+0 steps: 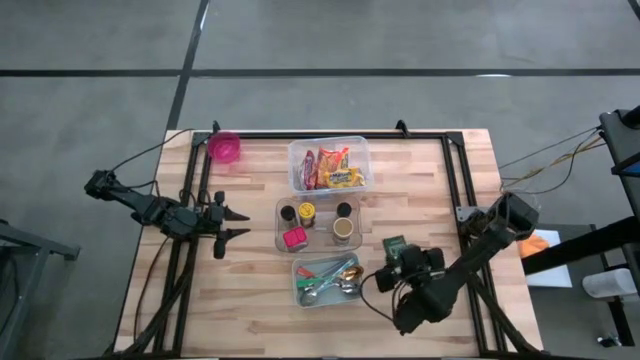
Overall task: Pick & Place Food Item
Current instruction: Put the green spice can into the transparent bin
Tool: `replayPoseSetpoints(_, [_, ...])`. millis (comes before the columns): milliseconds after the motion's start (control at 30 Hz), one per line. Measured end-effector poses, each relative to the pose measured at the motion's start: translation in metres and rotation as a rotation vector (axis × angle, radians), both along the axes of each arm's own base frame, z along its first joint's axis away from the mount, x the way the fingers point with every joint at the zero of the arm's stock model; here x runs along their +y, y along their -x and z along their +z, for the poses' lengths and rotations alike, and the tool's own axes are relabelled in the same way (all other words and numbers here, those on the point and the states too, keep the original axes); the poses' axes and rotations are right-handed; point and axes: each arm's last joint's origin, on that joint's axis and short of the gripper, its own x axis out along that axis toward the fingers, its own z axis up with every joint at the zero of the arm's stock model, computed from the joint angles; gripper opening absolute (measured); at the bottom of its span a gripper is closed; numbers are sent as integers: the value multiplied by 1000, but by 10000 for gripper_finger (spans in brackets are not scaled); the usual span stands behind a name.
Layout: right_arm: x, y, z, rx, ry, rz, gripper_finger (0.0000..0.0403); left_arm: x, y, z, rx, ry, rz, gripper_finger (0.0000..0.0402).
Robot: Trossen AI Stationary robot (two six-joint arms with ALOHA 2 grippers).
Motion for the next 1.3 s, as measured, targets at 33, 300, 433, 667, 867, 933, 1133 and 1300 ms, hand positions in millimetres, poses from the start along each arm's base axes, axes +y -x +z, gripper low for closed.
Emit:
replayPoseSetpoints(33, [0, -1, 6, -25, 15, 26, 292, 0, 0, 0, 0, 0, 0, 163])
replayPoseSetpoints(300, [-1, -18, 51, -152, 124, 187, 292, 0, 0, 0, 0, 1, -1, 163])
replayPoseSetpoints(433, [-5, -36, 67, -168, 149, 255, 292, 0, 0, 0, 0, 1, -1, 163])
replayPoseSetpoints(667, [-20, -73, 76, -209, 207, 331, 292, 0, 0, 0, 0, 0, -1, 163])
replayPoseSetpoints(867, [-37, -108, 71, -243, 236, 365, 292, 0, 0, 0, 0, 0, 1, 163])
replayPoseSetpoints(933, [-43, -121, 66, -234, 249, 383, 292, 0, 0, 0, 0, 0, 1, 163])
replayPoseSetpoints(1133, [-58, -147, 47, -210, 281, 373, 292, 0, 0, 0, 0, 0, 1, 163])
replayPoseSetpoints(1300, [-65, -159, 29, -177, 291, 362, 292, 0, 0, 0, 0, 0, 1, 163])
